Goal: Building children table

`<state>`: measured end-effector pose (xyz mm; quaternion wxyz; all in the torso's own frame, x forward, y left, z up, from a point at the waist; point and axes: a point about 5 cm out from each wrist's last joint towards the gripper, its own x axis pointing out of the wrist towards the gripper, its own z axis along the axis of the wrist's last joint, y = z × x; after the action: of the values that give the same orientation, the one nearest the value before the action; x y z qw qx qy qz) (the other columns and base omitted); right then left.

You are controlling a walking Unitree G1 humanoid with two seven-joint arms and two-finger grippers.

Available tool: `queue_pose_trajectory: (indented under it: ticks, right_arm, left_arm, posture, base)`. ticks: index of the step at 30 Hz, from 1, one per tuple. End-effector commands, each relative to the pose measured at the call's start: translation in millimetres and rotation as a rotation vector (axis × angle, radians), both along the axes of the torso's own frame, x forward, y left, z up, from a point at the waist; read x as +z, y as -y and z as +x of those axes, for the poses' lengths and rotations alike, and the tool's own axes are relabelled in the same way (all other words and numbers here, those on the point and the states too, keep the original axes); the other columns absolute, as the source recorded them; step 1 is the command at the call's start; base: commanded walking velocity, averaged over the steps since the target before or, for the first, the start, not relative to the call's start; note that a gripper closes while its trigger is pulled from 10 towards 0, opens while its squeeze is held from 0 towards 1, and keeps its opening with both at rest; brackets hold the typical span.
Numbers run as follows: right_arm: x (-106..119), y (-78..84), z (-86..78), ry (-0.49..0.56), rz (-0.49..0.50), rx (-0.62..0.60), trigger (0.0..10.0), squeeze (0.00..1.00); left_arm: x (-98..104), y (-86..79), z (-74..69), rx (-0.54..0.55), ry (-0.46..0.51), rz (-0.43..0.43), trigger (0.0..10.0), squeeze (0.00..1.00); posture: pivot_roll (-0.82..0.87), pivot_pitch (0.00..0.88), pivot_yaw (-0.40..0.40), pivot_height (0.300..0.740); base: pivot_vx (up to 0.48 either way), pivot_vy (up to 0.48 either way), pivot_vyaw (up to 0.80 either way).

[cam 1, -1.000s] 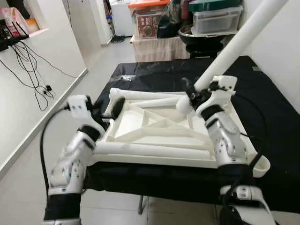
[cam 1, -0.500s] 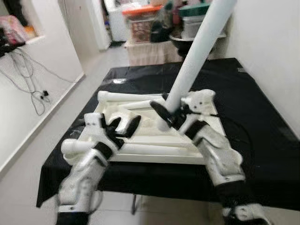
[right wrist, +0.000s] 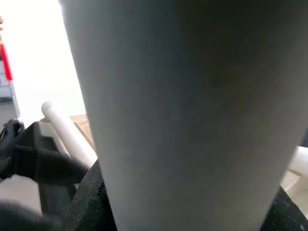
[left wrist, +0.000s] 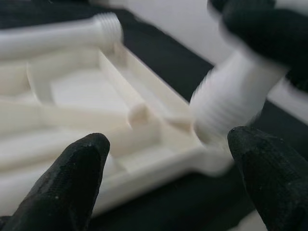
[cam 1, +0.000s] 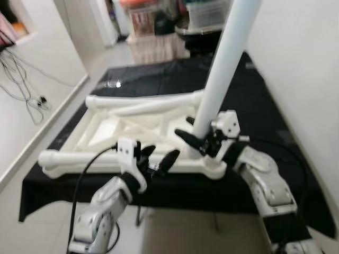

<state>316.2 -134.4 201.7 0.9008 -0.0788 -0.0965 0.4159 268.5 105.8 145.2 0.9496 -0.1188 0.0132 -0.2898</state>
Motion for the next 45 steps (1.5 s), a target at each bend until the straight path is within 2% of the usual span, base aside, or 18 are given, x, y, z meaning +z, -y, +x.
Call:
queue_pose_trajectory:
  ticks: [1, 2, 3, 4, 7, 9, 11, 12, 13, 14, 18, 24, 25, 27, 29, 33, 39, 45]
  right_arm:
    - [4.4, -10.9, -2.5, 0.012, -0.011, 0.067, 10.0, 0.00]
    - [9.9, -6.0, -1.7, 0.021, -0.034, 0.086, 10.0, 0.00]
    - [9.9, -6.0, -1.7, 0.021, -0.034, 0.086, 10.0, 0.00]
    - [17.7, -1.7, -0.8, 0.028, -0.055, 0.108, 10.0, 0.00]
    - [25.3, 2.4, 0.2, 0.037, -0.080, 0.132, 10.0, 0.00]
    - [35.4, 15.1, 5.6, 0.028, -0.141, 0.152, 10.0, 0.00]
    - [35.4, 15.1, 5.6, 0.028, -0.141, 0.152, 10.0, 0.00]
    - [37.4, 22.2, 6.6, 0.015, -0.184, 0.177, 10.0, 0.00]
    - [37.4, 22.2, 6.6, 0.015, -0.184, 0.177, 10.0, 0.00]
    - [40.9, 29.1, 7.9, -0.009, -0.199, 0.207, 10.0, 0.00]
    - [45.5, 34.0, 8.2, -0.022, -0.200, 0.234, 10.0, 0.00]
    - [61.1, 42.7, 11.0, -0.063, -0.130, 0.338, 10.0, 0.00]
    - [63.5, 46.5, 6.3, -0.097, -0.113, 0.421, 10.0, 0.00]
    - [63.5, 46.5, 6.3, -0.097, -0.113, 0.421, 10.0, 0.00]
    - [64.2, 52.2, -1.8, -0.156, -0.107, 0.547, 10.0, 0.00]
    - [62.9, 53.7, -5.1, -0.191, -0.126, 0.622, 10.0, 0.00]
    - [59.8, 50.2, 1.5, -0.188, -0.162, 0.623, 10.0, 0.00]
    - [60.2, 54.1, 11.4, -0.182, -0.178, 0.561, 10.0, 0.00]
  left_arm:
    - [-4.5, -2.6, -6.7, -0.010, 0.001, 0.068, 10.0, 0.00]
    - [-7.7, -0.1, -15.4, -0.029, -0.003, 0.097, 10.0, 0.00]
    - [-7.7, -0.1, -15.4, -0.029, -0.003, 0.097, 10.0, 0.00]
    - [-8.9, 2.2, -23.5, -0.047, -0.006, 0.120, 10.0, 0.00]
    - [-8.8, 3.8, -30.6, -0.063, -0.006, 0.138, 10.0, 0.00]
    - [-9.7, 8.5, -46.8, -0.127, 0.012, 0.206, 10.0, 0.00]
    - [-9.7, 8.5, -46.8, -0.127, 0.012, 0.206, 10.0, 0.00]
    - [-9.7, 10.5, -53.1, -0.145, 0.020, 0.219, 10.0, 0.00]
    - [-9.7, 10.5, -53.1, -0.145, 0.020, 0.219, 10.0, 0.00]
    - [-9.0, 11.8, -58.0, -0.153, 0.027, 0.226, 10.0, 0.00]
    - [-7.7, 12.7, -62.0, -0.151, 0.036, 0.228, 10.0, 0.00]
    - [-0.6, 13.7, -69.1, -0.153, 0.065, 0.232, 10.0, 0.00]
    - [1.9, 12.7, -70.3, -0.147, 0.074, 0.232, 10.0, 0.00]
    - [1.9, 12.7, -70.3, -0.147, 0.074, 0.232, 10.0, 0.00]
    - [4.3, 11.5, -73.7, -0.142, 0.079, 0.235, 10.0, 0.00]
    - [5.5, 11.9, -79.0, -0.167, 0.098, 0.264, 10.0, 0.00]
    - [6.0, 12.8, -81.9, -0.179, 0.111, 0.287, 10.0, 0.00]
    - [7.0, 12.1, -83.5, -0.176, 0.108, 0.285, 10.0, 0.00]
  posture:
    - [-0.04, 0.128, 0.103, 0.740]
    - [-0.04, 0.148, 0.101, 0.740]
    - [-0.04, 0.148, 0.101, 0.740]
    - [-0.03, 0.162, 0.098, 0.740]
    - [-0.03, 0.181, 0.094, 0.740]
    - [-0.02, 0.213, 0.092, 0.740]
    - [-0.02, 0.213, 0.092, 0.740]
    - [-0.02, 0.224, 0.090, 0.740]
    - [-0.02, 0.224, 0.090, 0.740]
    - [-0.02, 0.246, 0.087, 0.740]
    - [-0.01, 0.259, 0.089, 0.740]
    - [0.00, 0.296, 0.093, 0.740]
    - [0.01, 0.310, 0.094, 0.740]
    - [0.01, 0.310, 0.094, 0.740]
    - [0.02, 0.318, 0.098, 0.740]
    - [0.03, 0.327, 0.102, 0.740]
    - [0.03, 0.330, 0.107, 0.740]
    - [0.04, 0.338, 0.115, 0.740]
  base:
    - [0.000, 0.000, 0.00]
    - [0.000, 0.000, 0.00]
    - [0.000, 0.000, 0.00]
    - [0.000, 0.000, 0.00]
    - [0.000, 0.000, 0.00]
    - [0.000, 0.000, 0.00]
    - [0.000, 0.000, 0.00]
    - [0.000, 0.000, 0.00]
    - [0.000, 0.000, 0.00]
    - [0.000, 0.000, 0.00]
    - [0.000, 0.000, 0.00]
    - [0.000, 0.000, 0.00]
    - [0.000, 0.000, 0.00]
    - [0.000, 0.000, 0.00]
    - [0.000, 0.000, 0.00]
    - [0.000, 0.000, 0.00]
    - [0.000, 0.000, 0.00]
    - [0.000, 0.000, 0.00]
